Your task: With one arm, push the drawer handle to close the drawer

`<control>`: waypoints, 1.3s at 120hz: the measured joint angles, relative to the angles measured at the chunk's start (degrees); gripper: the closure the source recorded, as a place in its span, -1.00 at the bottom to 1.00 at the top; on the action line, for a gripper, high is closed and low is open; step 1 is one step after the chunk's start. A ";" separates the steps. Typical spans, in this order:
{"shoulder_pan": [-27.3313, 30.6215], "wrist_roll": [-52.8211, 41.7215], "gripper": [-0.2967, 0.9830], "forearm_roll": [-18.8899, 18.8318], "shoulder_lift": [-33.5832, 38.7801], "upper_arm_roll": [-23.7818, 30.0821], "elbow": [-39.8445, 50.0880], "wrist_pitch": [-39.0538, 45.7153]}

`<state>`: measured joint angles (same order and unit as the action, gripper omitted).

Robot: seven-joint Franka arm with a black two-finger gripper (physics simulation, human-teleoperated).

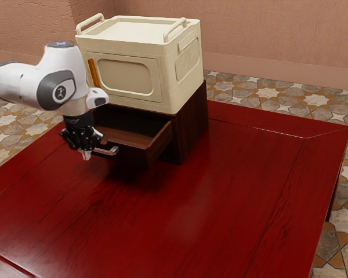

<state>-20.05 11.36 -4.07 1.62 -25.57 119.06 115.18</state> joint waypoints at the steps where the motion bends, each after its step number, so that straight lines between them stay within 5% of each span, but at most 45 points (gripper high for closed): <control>1: 0.00 0.01 0.69 0.00 -0.12 0.00 -0.02 0.20; 156: 1.66 1.05 0.69 -2.56 -12.86 -0.26 -3.58 27.05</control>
<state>-18.39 12.41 -6.63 -11.24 -25.84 115.48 142.23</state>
